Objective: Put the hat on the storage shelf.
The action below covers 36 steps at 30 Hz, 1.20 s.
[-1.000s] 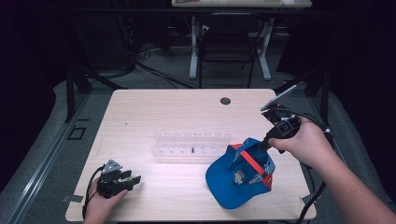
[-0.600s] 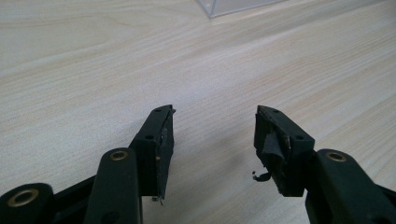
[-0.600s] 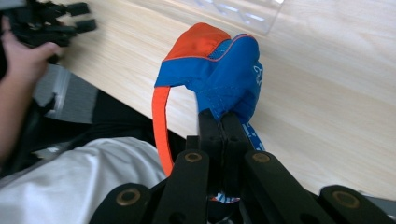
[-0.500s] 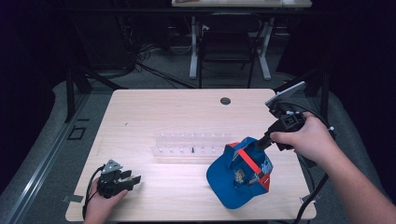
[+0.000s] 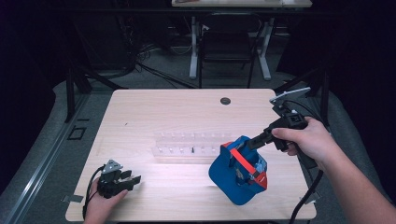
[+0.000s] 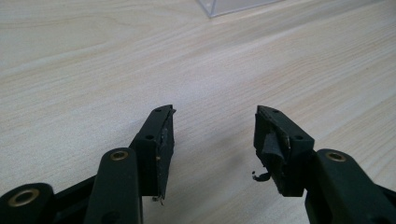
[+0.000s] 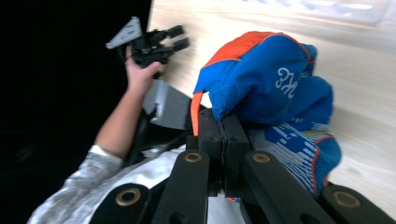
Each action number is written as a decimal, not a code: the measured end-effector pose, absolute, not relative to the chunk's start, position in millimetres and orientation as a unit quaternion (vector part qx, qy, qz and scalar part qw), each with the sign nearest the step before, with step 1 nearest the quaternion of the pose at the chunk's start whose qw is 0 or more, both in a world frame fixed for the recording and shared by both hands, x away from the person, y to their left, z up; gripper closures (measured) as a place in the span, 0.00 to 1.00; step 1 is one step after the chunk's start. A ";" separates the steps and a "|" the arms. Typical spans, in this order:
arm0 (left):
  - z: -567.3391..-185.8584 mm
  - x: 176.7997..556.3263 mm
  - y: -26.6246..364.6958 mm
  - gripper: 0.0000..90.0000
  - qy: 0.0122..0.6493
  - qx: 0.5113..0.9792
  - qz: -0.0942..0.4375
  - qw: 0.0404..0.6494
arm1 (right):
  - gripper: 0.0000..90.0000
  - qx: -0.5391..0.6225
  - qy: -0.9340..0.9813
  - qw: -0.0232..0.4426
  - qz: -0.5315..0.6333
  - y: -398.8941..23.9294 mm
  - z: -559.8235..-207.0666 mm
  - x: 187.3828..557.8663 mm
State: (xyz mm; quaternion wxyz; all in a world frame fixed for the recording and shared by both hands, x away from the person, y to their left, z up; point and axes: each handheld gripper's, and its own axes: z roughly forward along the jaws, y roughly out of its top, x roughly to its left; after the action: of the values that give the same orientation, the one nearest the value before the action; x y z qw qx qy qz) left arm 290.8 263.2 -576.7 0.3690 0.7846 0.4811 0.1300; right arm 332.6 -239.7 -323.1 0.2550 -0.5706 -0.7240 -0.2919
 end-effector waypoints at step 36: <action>-577.1 291.2 262.7 0.53 0.481 0.784 0.131 0.369 | 1.00 -0.545 -0.657 0.321 -0.411 -241.2 -319.2 339.1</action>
State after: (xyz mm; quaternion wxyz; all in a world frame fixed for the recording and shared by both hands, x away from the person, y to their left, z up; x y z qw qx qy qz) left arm 291.2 262.7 -577.1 0.3691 0.7842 0.4814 0.1309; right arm 339.1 -241.2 -319.2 0.3214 -0.5449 -0.6567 -0.4106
